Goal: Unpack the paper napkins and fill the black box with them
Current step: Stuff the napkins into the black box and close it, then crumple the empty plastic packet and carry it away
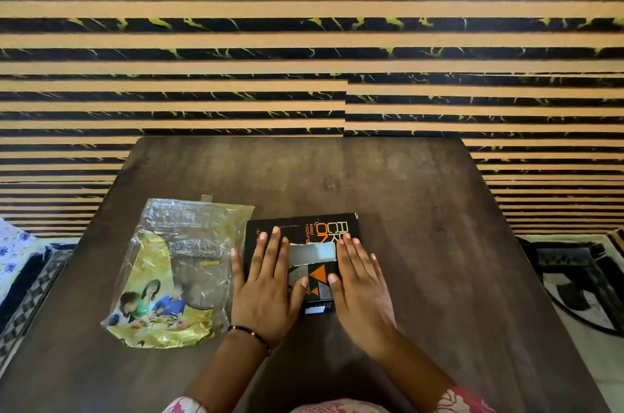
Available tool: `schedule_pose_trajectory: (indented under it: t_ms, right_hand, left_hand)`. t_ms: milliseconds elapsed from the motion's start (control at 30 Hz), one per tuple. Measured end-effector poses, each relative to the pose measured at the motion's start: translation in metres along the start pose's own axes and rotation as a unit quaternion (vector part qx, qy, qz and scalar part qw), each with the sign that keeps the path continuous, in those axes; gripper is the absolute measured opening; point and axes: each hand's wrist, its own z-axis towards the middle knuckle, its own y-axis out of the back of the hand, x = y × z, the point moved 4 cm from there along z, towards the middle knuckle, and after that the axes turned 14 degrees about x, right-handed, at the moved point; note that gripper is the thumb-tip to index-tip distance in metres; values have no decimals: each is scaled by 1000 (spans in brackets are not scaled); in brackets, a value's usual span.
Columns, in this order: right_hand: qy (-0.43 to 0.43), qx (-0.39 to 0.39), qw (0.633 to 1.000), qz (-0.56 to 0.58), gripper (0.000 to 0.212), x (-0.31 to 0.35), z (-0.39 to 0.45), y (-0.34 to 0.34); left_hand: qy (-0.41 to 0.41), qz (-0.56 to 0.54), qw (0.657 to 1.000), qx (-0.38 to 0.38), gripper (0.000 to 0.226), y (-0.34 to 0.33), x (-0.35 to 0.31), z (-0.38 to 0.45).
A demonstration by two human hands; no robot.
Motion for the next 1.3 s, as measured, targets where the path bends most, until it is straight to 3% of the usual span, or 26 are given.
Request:
schedule_pose_trajectory:
  t_ms: [267, 400, 700, 900, 1167, 1300]
  right_hand:
    - [-23, 15, 999, -31, 54, -7, 66, 10]
    - [-16, 19, 1000, -15, 69, -11, 121, 19]
    - [-25, 42, 999, 1, 78, -18, 223, 36]
    - [-24, 39, 999, 20, 56, -23, 280, 41]
    - [-49, -6, 999, 5, 58, -21, 300, 44]
    - [-75, 32, 997, 16, 54, -21, 303, 43]
  left_hand:
    - [-17, -21, 999, 27, 72, 13, 10, 69]
    - [-21, -9, 999, 41, 71, 31, 18, 124]
    - [-43, 6, 999, 24, 69, 50, 40, 231]
    - [-39, 5, 999, 5, 75, 56, 55, 284]
    - [-44, 0, 999, -10, 77, 60, 60, 305]
    - [-33, -1, 999, 13, 71, 60, 60, 307]
